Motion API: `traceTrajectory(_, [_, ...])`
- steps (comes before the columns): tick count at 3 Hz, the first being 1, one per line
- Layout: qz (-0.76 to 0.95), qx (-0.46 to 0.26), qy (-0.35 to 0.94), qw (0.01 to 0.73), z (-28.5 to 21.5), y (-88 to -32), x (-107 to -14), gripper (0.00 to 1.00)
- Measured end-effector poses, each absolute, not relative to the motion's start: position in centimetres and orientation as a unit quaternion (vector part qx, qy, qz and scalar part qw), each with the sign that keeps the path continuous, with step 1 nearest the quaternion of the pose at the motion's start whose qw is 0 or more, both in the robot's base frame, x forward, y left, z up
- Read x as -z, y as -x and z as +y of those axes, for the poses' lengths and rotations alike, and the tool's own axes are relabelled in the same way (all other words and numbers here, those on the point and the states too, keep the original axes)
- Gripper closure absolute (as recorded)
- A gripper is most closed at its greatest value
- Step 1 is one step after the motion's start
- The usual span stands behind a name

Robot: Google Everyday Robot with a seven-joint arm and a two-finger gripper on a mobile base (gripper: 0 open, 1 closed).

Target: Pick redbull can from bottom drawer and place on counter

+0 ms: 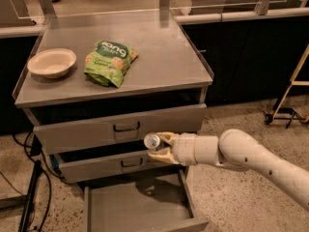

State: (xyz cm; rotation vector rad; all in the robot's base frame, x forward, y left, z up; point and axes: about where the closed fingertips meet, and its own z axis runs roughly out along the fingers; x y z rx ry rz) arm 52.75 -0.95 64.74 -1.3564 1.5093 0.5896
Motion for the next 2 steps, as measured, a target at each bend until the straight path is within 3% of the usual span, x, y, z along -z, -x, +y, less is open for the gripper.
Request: traceTrajectory(2, [0.592,-0.2,0.583,0.519,-1.9,-54.2,-71.6,1.0])
